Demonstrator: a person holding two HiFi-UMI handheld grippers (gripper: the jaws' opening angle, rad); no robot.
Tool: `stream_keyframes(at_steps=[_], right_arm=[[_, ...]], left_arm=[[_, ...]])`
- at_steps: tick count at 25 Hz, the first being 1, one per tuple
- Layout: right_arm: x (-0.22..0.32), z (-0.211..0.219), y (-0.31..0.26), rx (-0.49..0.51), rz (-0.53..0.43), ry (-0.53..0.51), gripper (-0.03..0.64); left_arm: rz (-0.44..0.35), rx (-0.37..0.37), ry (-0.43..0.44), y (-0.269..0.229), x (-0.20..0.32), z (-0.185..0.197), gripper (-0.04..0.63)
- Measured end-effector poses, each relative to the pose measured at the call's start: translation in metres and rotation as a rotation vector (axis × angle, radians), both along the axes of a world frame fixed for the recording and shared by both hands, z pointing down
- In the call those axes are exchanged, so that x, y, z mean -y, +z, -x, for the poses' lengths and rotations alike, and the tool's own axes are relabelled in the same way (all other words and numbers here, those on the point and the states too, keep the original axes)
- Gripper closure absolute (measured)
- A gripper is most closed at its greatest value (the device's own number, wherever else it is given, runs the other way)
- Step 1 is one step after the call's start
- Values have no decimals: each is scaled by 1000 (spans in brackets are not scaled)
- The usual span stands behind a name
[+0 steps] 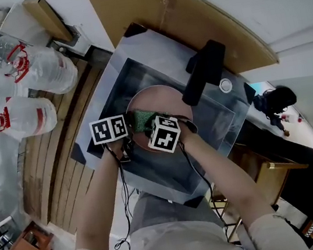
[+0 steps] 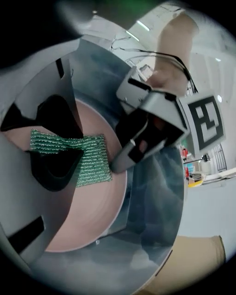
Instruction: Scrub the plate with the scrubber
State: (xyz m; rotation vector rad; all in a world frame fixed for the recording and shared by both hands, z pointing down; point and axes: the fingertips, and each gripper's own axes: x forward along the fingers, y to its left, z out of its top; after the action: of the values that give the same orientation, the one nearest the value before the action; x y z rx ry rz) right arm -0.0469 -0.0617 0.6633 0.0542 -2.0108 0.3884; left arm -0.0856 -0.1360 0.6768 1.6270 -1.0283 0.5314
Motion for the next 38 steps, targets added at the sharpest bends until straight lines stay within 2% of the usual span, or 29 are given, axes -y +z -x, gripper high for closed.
stream_keyframes(at_steps=[4,7,10,14,18,21,23,29,33,38], right_arm=[[-42,-14,-5,4,118,-78,509],[-59,-44,-3,-80,162,-153,512],[-53,-75,5,-224,95,-193,515],[-16,-100,12,-386,-66,-66,520],[17,-115,1,-437,-223,29,529],[24,-120,-21,-382,-258,112,536],[22,-122,-40,-330,-270,169,546],[5,-127,-99,-128,-250,384,558],[-3,-129,-145,56,-245,545,563],[-8,-118,-216,254,-275,635,565]], left_arm=[[16,-15,-15,0,1,0,554],[37,-16,-8,1,0,1,554],[46,5,16,1,-1,1,554],[73,37,13,2,-3,3,533],[126,53,64,0,-17,0,528],[117,52,78,-11,-25,-2,519],[108,39,68,-21,-29,-4,479],[45,7,52,-62,-38,-5,476],[-31,-20,64,-102,-43,-6,476],[-167,-37,108,-166,-46,-5,476]])
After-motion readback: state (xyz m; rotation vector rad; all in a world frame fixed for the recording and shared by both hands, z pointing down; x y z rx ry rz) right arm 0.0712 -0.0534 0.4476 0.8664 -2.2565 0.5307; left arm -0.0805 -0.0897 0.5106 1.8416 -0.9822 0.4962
